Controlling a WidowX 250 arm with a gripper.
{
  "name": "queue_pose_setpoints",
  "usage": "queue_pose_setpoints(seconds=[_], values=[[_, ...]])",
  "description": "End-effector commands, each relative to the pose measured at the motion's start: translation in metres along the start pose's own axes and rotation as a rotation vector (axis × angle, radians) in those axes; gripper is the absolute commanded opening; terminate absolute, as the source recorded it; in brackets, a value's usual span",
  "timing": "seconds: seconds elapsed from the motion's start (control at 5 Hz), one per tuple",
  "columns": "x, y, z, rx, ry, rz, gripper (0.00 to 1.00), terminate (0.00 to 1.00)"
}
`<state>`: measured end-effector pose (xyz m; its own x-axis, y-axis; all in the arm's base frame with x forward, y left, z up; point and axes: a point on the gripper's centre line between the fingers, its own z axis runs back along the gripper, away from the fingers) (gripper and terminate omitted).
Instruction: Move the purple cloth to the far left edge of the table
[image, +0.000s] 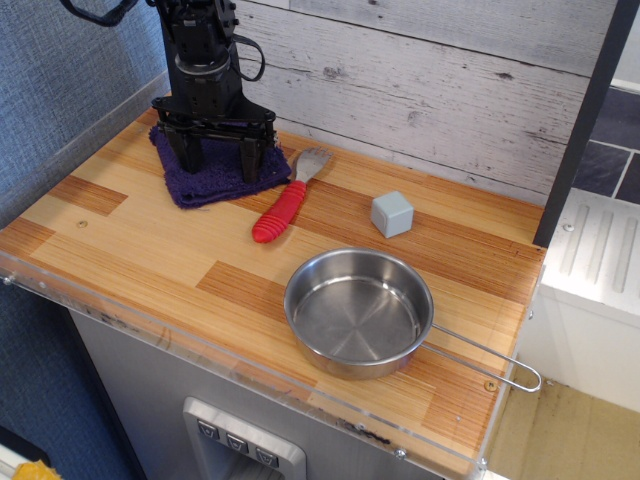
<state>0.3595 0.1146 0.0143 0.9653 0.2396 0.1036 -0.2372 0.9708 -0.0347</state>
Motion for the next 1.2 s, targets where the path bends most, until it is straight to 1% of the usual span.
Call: queue_pose_setpoints(seconds=[0.0, 0.2, 0.4, 0.8, 1.0], values=[[0.016, -0.023, 0.041, -0.022, -0.090, -0.013, 1.00, 0.00], [0.024, -0.024, 0.065, -0.026, -0.136, 0.005, 1.00, 0.00], [0.026, -0.026, 0.089, -0.030, -0.181, 0.015, 1.00, 0.00], [0.022, -0.032, 0.130, -0.034, -0.243, 0.001, 1.00, 0.00], [0.012, -0.038, 0.148, -0.035, -0.296, -0.052, 1.00, 0.00]])
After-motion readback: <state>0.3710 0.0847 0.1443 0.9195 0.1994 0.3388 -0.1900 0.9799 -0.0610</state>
